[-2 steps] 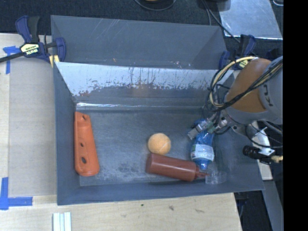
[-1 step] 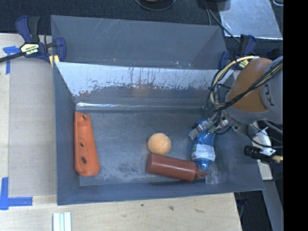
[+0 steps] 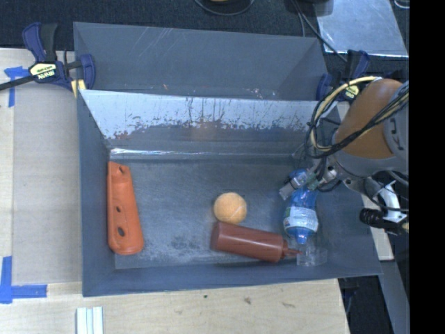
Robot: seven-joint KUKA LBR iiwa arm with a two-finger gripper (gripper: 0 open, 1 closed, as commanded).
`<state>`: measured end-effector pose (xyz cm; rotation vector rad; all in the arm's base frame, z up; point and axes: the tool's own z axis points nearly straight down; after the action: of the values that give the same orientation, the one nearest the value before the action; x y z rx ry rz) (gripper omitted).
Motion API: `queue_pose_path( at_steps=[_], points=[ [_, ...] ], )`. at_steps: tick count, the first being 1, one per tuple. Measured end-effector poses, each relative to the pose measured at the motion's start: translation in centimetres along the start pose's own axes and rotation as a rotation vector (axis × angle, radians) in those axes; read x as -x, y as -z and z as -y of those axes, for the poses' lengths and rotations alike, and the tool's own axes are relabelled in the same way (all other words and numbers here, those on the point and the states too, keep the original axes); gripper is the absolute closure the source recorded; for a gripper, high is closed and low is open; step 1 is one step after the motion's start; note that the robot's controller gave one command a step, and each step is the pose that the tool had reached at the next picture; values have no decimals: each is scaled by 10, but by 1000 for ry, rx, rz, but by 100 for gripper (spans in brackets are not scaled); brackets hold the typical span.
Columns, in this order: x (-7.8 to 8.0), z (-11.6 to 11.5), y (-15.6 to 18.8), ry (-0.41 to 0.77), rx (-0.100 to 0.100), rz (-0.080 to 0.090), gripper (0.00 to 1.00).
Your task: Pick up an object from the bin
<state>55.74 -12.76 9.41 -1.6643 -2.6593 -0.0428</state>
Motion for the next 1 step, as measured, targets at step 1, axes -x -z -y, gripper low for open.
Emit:
queue_pose_path(
  at_steps=[1],
  points=[
    [2, 1, 22, -3, -1, 2, 100]
  ],
)
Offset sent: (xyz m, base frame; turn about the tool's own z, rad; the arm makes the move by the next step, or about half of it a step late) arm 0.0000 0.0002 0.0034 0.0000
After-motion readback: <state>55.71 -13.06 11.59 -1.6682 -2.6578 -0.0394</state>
